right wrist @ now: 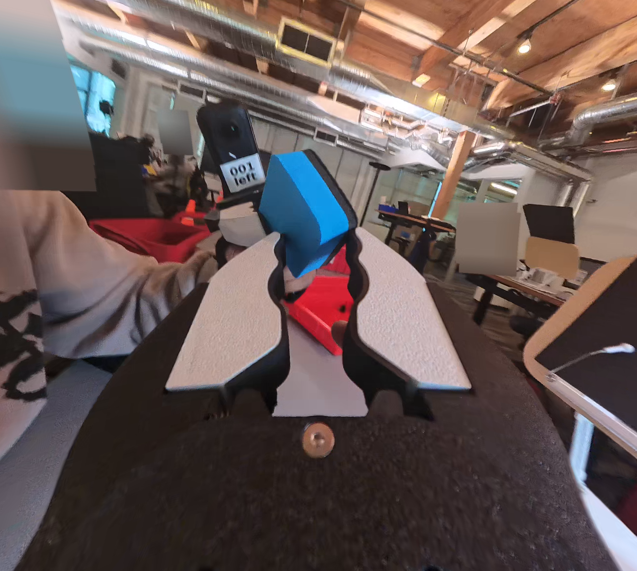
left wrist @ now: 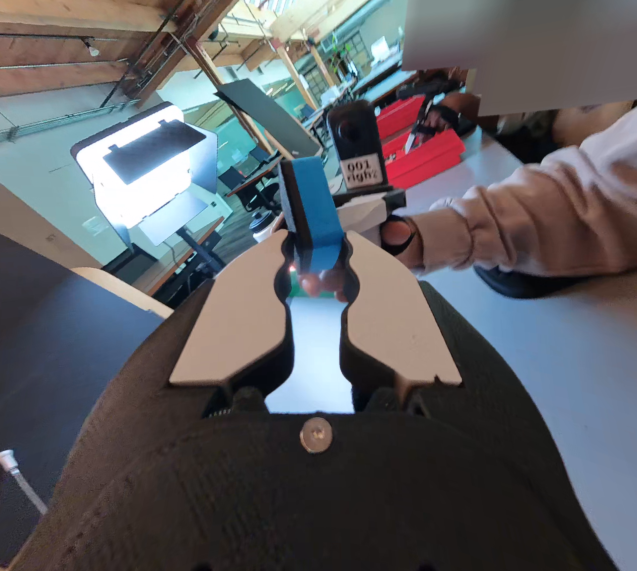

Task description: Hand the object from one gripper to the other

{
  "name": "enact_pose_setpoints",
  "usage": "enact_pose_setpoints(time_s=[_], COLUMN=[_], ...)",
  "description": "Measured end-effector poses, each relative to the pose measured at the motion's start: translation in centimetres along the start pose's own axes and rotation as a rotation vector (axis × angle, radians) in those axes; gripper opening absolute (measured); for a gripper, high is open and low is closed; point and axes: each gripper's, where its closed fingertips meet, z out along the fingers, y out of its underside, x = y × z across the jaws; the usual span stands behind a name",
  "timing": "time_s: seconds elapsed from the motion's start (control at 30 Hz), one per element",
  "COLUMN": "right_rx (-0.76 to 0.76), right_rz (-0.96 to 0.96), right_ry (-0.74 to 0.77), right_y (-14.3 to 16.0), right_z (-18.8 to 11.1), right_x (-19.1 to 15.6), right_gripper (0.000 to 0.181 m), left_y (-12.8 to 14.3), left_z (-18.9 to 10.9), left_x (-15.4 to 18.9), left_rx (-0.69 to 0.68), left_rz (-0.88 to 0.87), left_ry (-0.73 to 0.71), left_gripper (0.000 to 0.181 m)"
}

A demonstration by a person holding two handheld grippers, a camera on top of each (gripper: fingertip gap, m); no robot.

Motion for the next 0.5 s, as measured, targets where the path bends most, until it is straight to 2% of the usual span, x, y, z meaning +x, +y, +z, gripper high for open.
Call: enact_pose_setpoints(time_s=[0.1, 0.2, 0.37, 0.43, 0.5], right_rx=[-0.205, -0.408, -0.74, -0.786, -0.733], right_rz=[-0.125, -0.289, -0.495, -0.606, -0.71], right_ry=[0.006, 0.012, -0.063, -0.023, 0.055], right_y=[1.6, 2.5, 6.1, 7.0, 6.5], right_z=[-0.6, -1.5, -2.0, -1.5, -0.9], right_x=[0.3, 0.4, -1.5, -1.2, 0.0], right_gripper=[0.034, 0.041, 0.041, 0.032, 0.026], left_y=[1.0, 3.3, 6.5, 6.7, 6.4], left_z=[-0.7, -1.7, -2.5, -2.4, -2.5], left_x=[0.2, 0.9, 2.0, 2.1, 0.8], left_rx=[-0.069, -0.187, -0.337, -0.351, -0.352], left_rz=[0.116, 0.249, 0.309, 0.3, 0.296], left_ry=[0.037, 0.122, 0.233, 0.24, 0.166], left_gripper=[0.025, 0.024, 0.024, 0.024, 0.023])
